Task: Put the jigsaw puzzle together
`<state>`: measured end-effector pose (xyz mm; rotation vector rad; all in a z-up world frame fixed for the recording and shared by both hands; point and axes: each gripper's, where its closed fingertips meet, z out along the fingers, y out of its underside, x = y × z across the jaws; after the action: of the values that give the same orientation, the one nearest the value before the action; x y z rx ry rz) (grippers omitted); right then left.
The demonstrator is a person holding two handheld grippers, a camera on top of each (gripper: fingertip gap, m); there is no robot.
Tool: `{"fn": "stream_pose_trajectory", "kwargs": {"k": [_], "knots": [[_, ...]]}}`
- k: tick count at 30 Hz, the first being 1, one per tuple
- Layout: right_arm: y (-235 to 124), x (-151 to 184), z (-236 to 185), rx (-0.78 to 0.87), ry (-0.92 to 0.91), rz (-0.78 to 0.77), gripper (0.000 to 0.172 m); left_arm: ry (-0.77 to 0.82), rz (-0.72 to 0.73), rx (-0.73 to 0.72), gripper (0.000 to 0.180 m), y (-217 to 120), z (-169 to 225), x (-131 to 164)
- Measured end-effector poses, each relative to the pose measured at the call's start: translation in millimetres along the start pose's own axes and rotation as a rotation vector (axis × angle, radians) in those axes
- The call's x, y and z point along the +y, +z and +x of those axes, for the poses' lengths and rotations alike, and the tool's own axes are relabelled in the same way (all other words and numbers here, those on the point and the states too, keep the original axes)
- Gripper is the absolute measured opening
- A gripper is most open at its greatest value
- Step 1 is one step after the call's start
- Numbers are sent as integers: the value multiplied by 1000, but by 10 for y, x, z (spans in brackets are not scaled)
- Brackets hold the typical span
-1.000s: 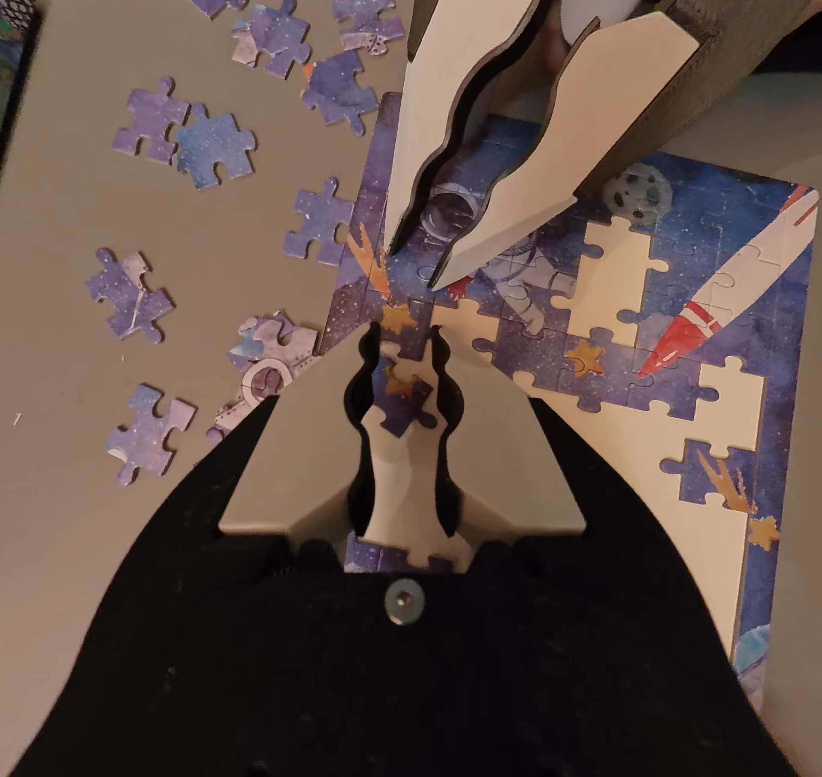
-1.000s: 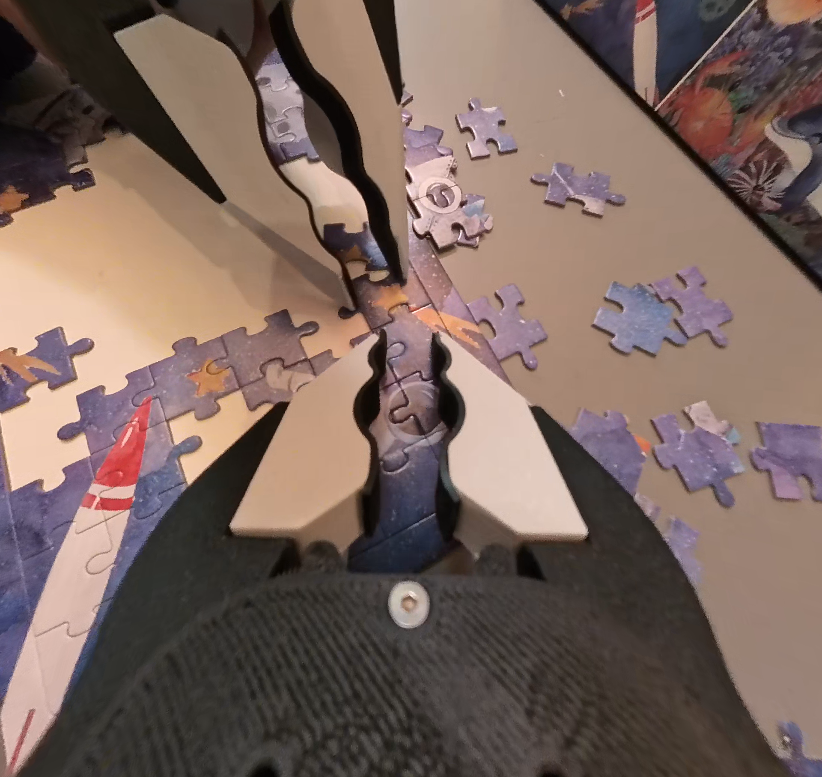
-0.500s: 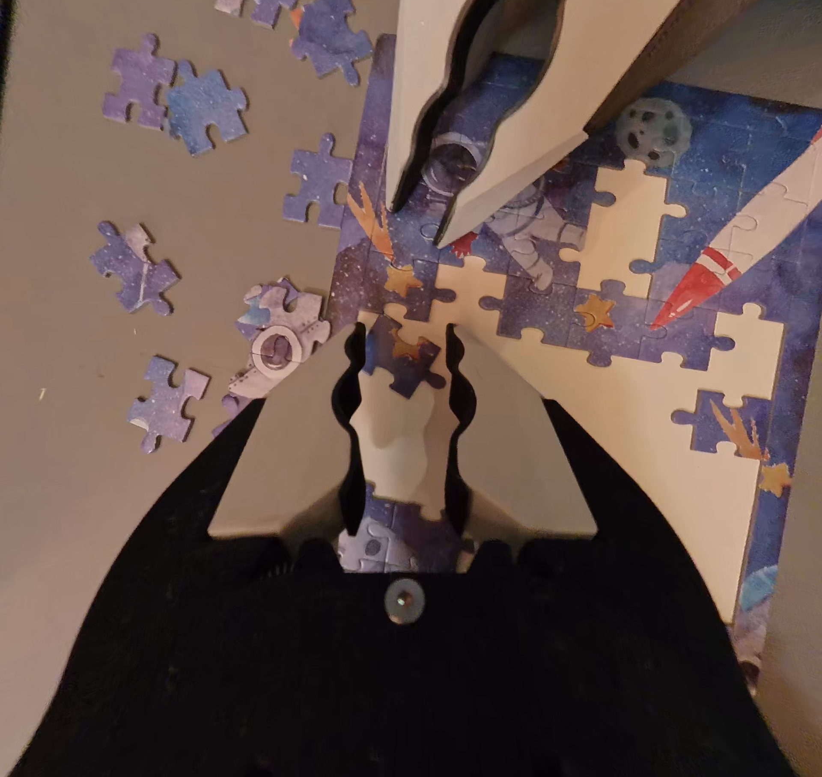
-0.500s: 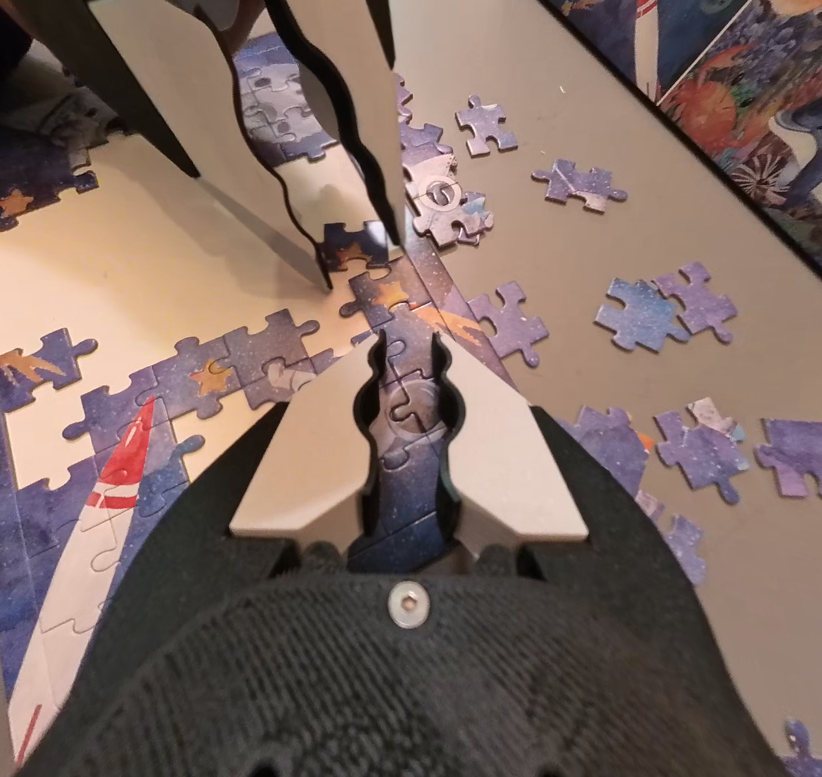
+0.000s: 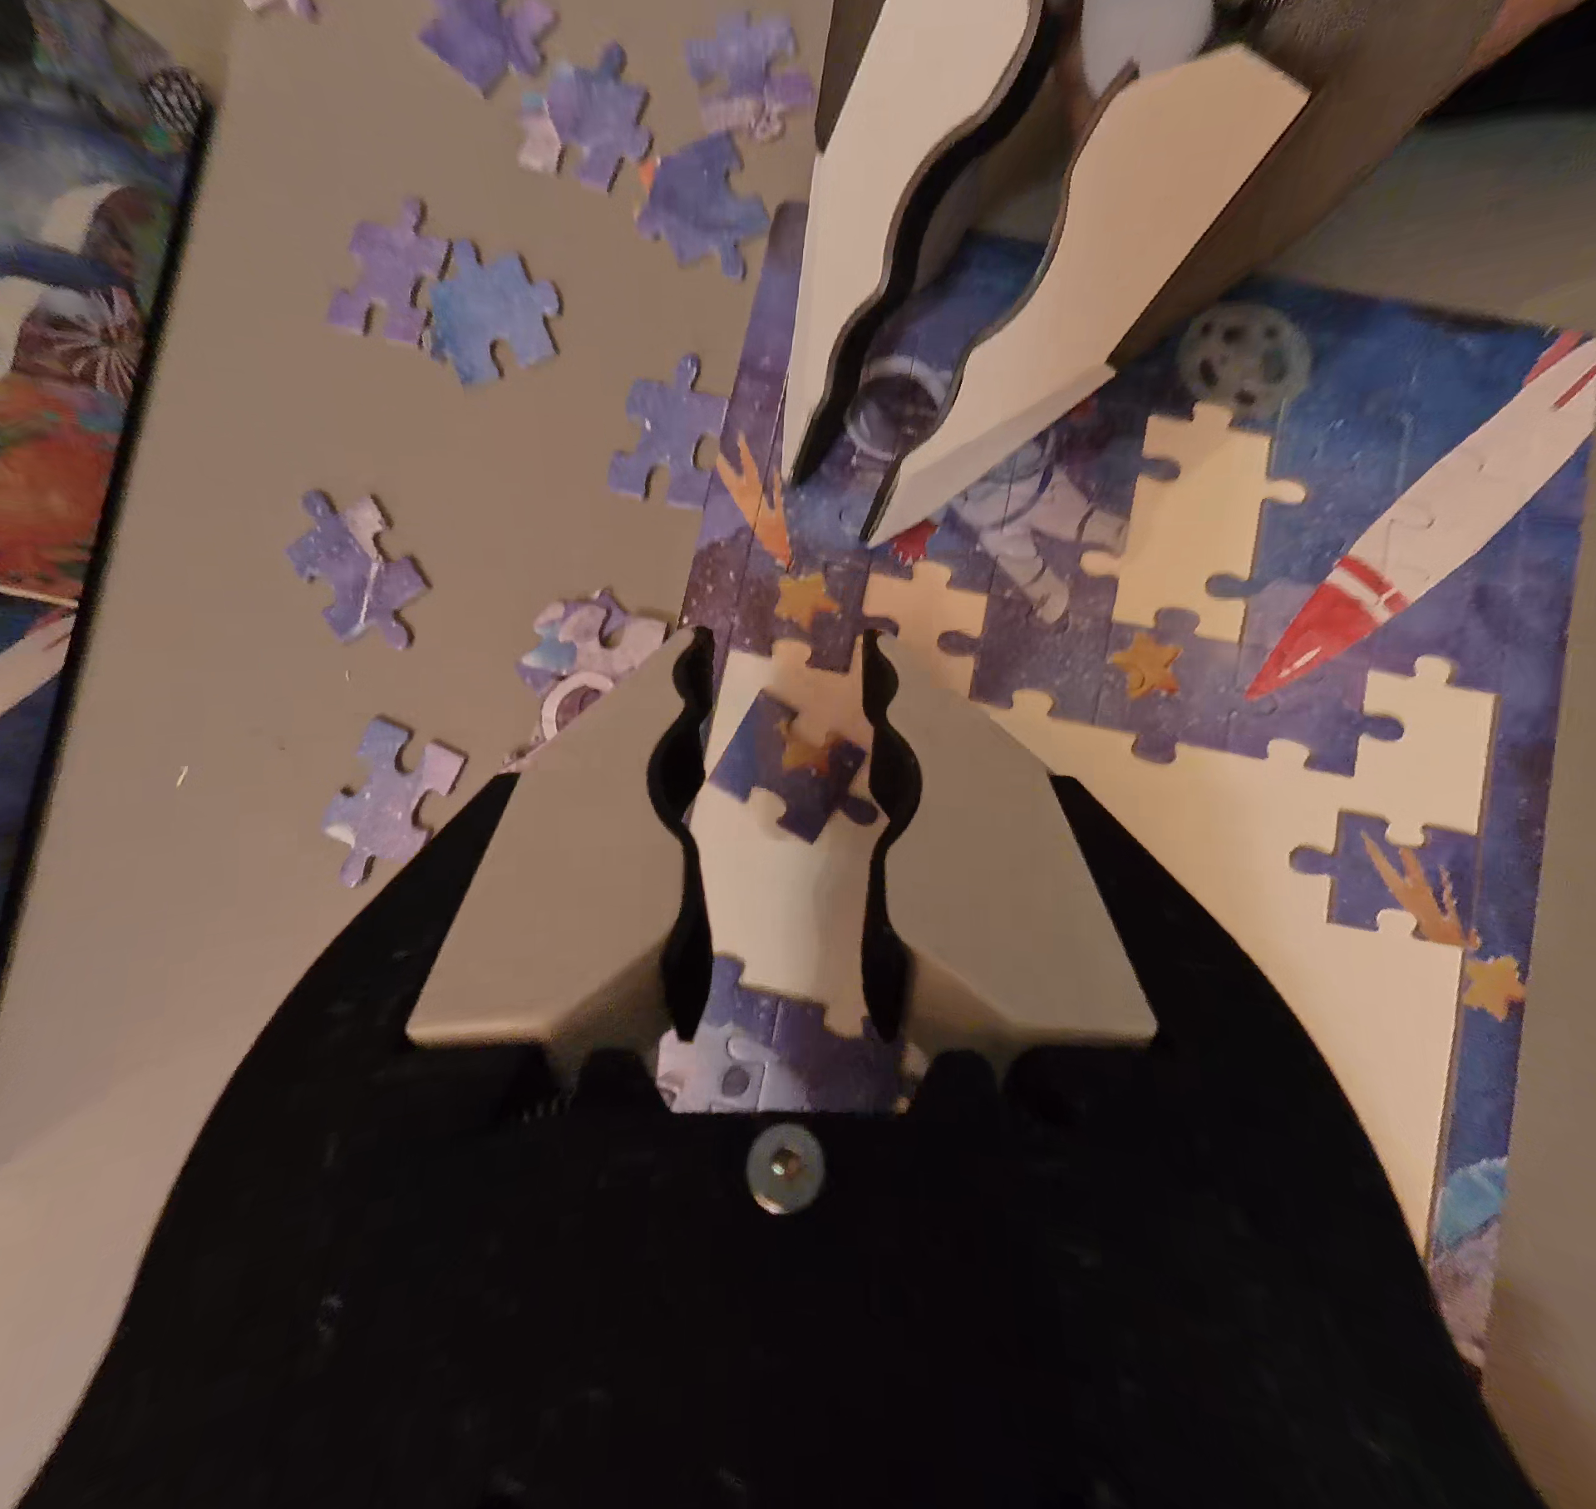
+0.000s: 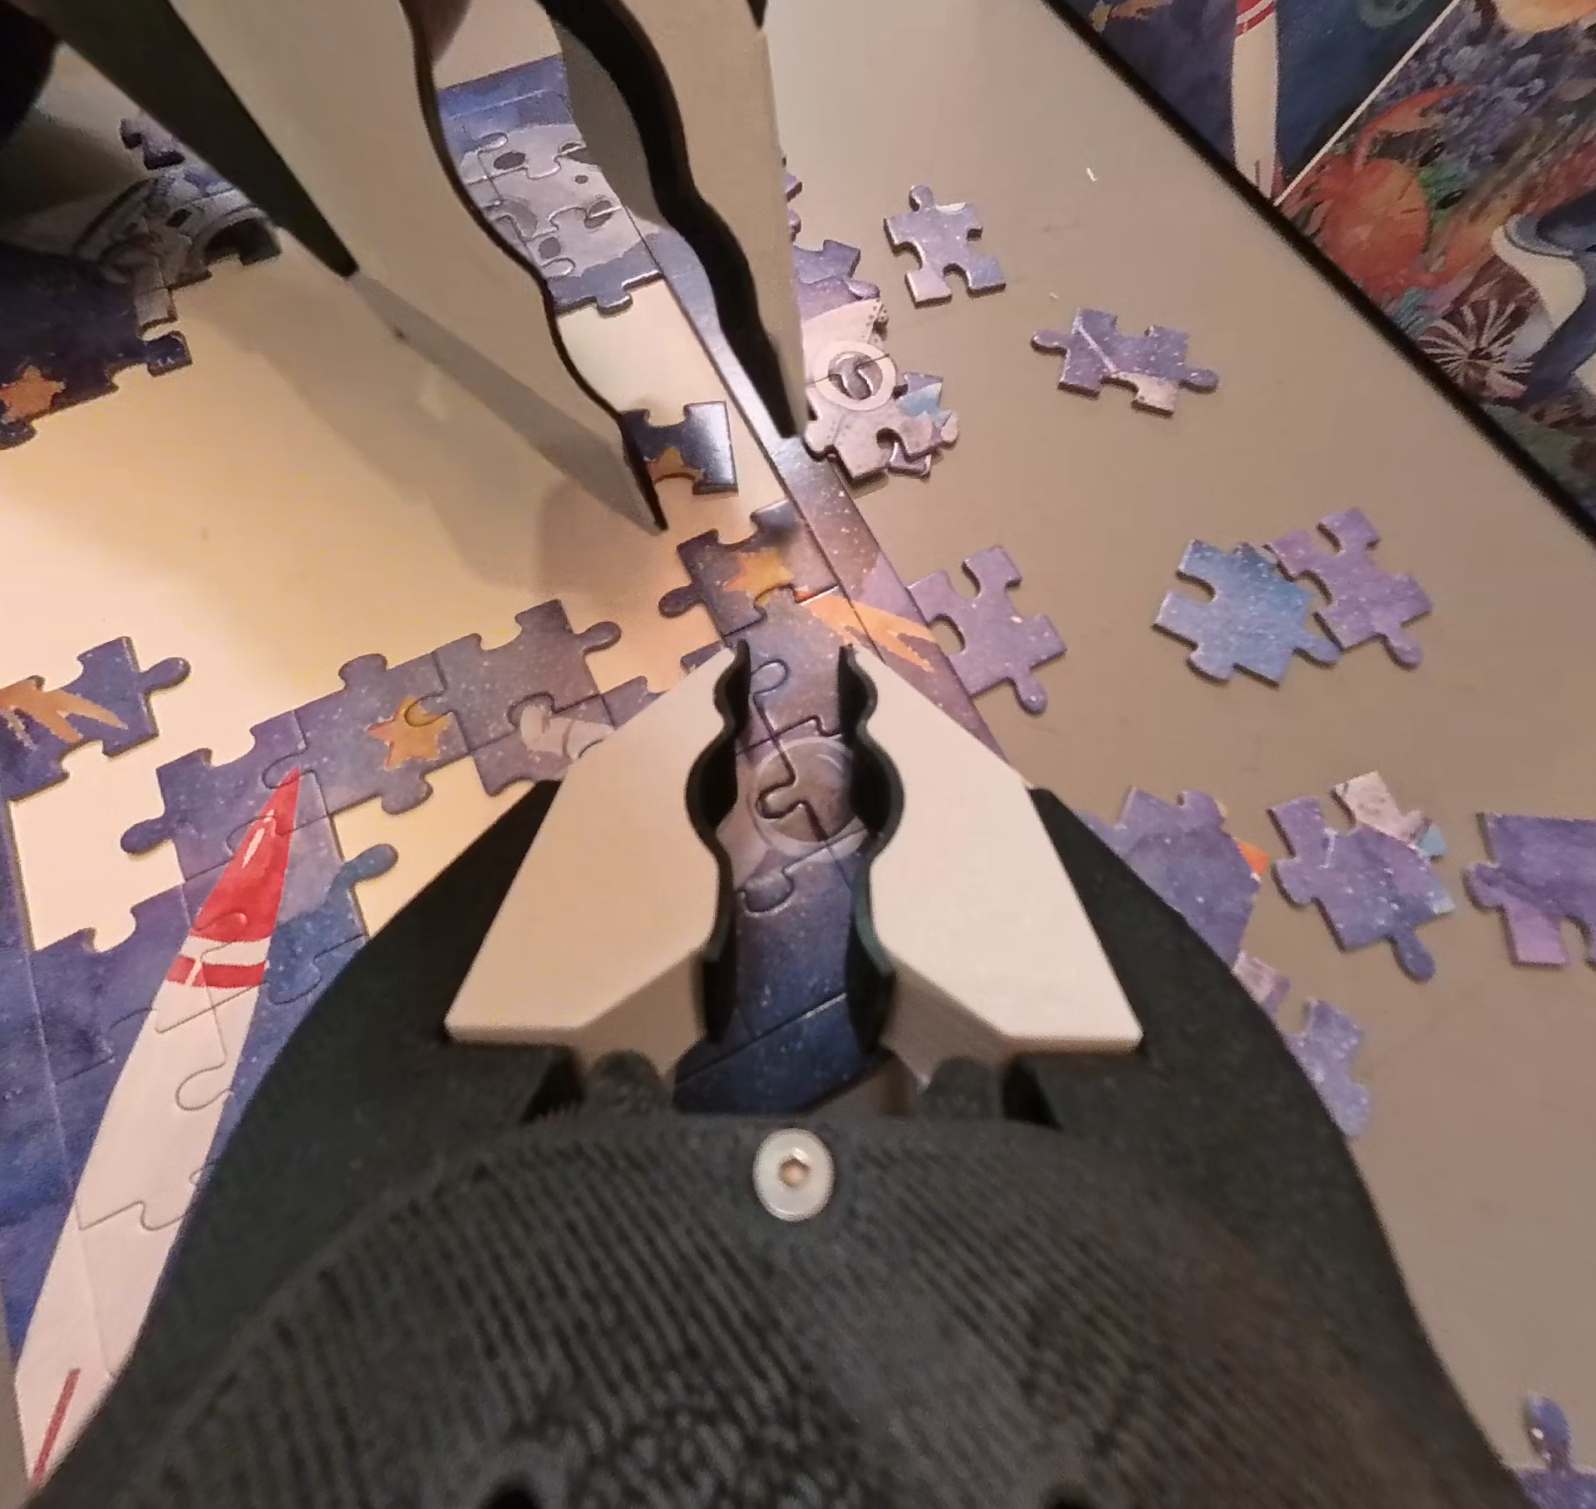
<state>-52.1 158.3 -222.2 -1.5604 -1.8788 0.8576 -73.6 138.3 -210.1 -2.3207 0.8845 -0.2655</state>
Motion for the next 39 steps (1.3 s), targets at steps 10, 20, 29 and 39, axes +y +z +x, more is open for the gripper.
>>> {"fn": "stream_pose_trajectory", "kwargs": {"k": [10, 20, 29, 39], "knots": [[0, 0, -1, 1, -2, 0, 19, -15, -23, 34, 38, 184, 107, 23], [1, 0, 0, 0, 2, -1, 19, -18, 1, 66, 40, 227, 202, -30], [0, 0, 1, 2, -1, 0, 19, -13, -6, 79, 39, 203, 214, -21], [-7, 4, 8, 3, 5, 1, 20, -23, 23, 66, 46, 147, 163, -64]]}}
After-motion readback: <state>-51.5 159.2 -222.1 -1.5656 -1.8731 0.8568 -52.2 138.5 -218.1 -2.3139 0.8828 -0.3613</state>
